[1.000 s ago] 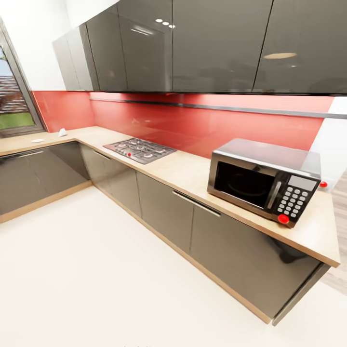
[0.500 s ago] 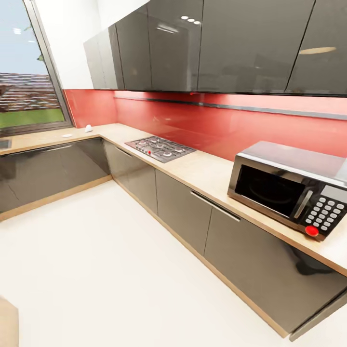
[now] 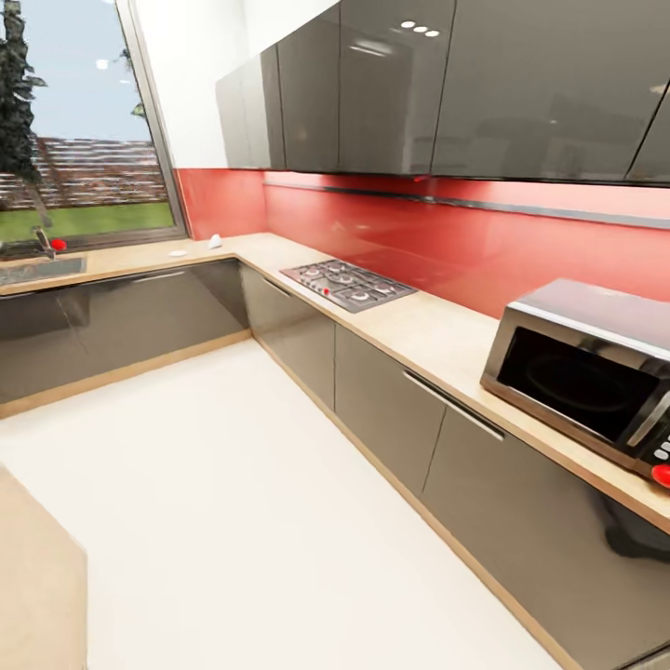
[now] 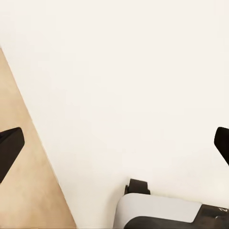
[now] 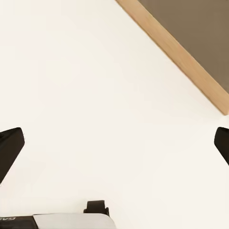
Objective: Set up a coffee station on the kitchen countertop: keep the coffee maker on the countertop, move the bottle of coffee from the kitchen shelf to the counter next to the coffee maker, place a paper coffee filter on top of the coffee maker, put the saucer next to the coffee maker with the coffee cup on the saucer, and place the electric kettle next to the coffee maker.
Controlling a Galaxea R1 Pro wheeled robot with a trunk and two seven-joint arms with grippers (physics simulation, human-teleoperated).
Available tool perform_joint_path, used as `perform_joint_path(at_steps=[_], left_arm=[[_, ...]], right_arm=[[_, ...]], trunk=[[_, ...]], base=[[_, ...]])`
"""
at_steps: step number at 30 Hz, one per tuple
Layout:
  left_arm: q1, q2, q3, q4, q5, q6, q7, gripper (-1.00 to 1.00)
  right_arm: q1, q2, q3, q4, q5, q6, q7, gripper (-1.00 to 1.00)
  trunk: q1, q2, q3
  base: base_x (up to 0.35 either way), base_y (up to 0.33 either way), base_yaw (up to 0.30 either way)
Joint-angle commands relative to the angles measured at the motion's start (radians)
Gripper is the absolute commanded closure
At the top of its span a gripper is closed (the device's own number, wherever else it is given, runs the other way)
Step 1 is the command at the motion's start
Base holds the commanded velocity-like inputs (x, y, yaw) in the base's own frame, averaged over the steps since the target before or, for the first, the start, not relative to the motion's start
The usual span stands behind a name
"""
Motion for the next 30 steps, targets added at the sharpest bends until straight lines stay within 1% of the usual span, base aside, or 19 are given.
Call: perform_joint_path(at_steps=[1,4,7,16,30], left_arm=[[-0.001,0.000,0.001,0.001,0.001,-0.004,0.001,-1.00],[-0.001,0.000,0.001,0.001,0.001,-0.004,0.001,-1.00],[0.000,0.001,0.001,0.002,0.001,-0.003,0.002,-1.00],[-0.001,0.001,0.000,0.002,0.000,-0.003,0.002,-1.00],[-0.001,0.002,-0.001,0.002,0.002,-0.003,0.002,-1.00]], right_arm=[[0.000,0.000,-0.001,0.000,0.001,-0.003,0.000,-1.00],[0.000,0.000,-0.001,0.000,0.001,-0.003,0.000,-1.00],[0.000,0.000,-0.001,0.000,0.001,-0.003,0.000,-1.00],[0.000,0.000,-0.001,0.000,0.001,-0.003,0.000,-1.00],[0.000,0.000,-0.002,0.000,0.001,-0.002,0.000,-1.00]], trunk=[[0.000,-0.001,-0.002],[0.000,-0.001,-0.005],[0.000,-0.001,-0.007],[0.000,-0.001,-0.015],[0.000,-0.001,-0.027]], base=[[0.000,0.000,0.261],[0.010,0.000,0.261],[0.184,0.000,0.261],[0.323,-0.017,0.261],[0.340,-0.126,0.260]])
